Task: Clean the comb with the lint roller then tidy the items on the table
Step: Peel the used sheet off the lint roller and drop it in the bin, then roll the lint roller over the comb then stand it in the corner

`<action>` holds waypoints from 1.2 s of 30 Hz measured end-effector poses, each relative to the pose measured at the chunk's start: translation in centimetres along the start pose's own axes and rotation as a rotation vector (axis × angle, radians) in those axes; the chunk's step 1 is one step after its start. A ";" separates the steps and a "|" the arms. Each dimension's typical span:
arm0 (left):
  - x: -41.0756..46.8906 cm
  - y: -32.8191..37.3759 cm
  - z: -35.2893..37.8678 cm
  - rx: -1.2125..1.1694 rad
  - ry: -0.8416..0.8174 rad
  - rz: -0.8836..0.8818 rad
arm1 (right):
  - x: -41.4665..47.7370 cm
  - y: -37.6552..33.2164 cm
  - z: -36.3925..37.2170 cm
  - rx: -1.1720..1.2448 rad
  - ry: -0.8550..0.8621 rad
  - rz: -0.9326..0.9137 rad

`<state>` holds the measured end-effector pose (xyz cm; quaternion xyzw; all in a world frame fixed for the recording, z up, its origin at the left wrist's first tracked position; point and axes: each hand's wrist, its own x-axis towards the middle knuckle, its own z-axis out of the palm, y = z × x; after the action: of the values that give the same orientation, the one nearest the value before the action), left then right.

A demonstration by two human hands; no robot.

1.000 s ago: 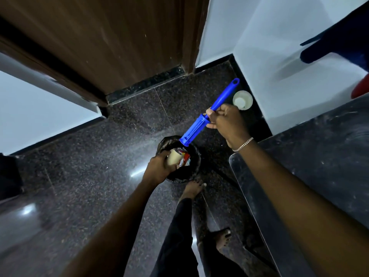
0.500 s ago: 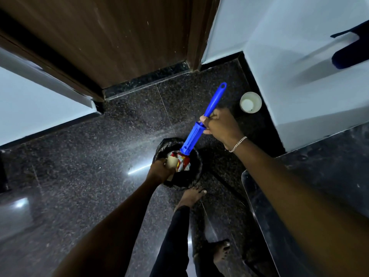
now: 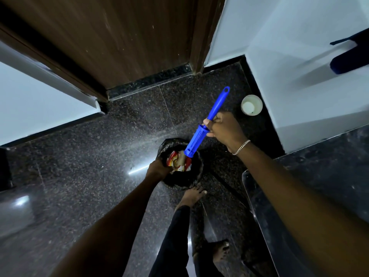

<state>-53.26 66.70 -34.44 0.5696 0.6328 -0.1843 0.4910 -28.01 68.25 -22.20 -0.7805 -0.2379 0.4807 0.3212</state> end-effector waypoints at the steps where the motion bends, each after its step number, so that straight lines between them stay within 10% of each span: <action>1: -0.5 -0.1 -0.3 0.005 0.004 -0.006 | -0.5 -0.4 -0.2 0.009 0.001 -0.006; 36: -28.9 14.1 -8.6 0.566 0.316 0.856 | -30.5 -6.5 -16.4 0.602 0.410 -0.167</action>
<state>-47.84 61.88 -1.96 0.9077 0.3356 -0.0430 0.2482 -26.57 47.42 6.19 -0.7089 -0.0796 0.3351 0.6155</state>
